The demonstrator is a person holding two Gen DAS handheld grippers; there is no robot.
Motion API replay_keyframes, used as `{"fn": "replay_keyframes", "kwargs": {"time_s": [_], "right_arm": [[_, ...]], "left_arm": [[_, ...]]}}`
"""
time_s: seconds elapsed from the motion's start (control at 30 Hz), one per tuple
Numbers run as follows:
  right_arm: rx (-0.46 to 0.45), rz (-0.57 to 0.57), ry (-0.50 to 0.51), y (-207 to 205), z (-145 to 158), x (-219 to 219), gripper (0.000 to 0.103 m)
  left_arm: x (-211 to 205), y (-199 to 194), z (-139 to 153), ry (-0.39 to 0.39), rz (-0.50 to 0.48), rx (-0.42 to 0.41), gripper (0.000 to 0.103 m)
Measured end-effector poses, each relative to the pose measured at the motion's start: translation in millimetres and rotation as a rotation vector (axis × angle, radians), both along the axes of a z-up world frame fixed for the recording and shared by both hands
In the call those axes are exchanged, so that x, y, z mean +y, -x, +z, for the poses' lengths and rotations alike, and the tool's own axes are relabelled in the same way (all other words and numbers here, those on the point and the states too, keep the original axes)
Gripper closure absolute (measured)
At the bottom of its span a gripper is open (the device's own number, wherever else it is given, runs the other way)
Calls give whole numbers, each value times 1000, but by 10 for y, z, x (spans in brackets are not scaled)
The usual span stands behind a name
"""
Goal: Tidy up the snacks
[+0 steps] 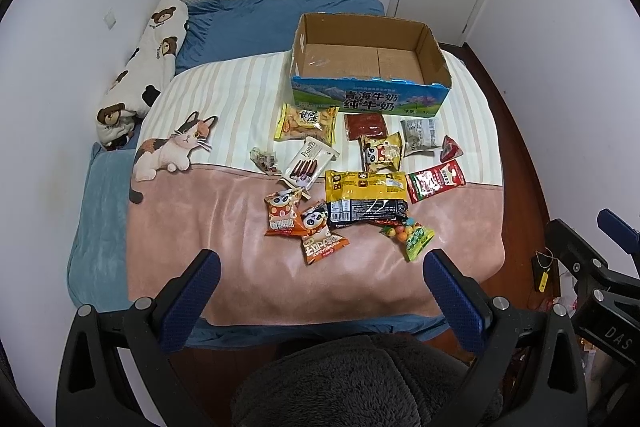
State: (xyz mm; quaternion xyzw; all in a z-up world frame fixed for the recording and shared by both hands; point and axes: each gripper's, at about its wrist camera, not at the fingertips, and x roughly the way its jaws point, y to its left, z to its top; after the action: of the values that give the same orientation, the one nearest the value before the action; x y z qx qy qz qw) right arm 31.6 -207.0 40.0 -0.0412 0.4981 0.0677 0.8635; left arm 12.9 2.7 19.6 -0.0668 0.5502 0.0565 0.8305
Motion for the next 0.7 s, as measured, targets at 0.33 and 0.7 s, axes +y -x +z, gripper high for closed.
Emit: {"fn": "replay_keyframes", "kwargs": {"time_s": [0.33,0.7], "right_arm": [[-2,-2,-1,-18,11,0,0],[-6,-4,-1,-33,21,4,0]], "left_arm": [[-61,18,-15,-3,-4,-8,0],[-68,4,-13,-2,-2,-9,0]]}}
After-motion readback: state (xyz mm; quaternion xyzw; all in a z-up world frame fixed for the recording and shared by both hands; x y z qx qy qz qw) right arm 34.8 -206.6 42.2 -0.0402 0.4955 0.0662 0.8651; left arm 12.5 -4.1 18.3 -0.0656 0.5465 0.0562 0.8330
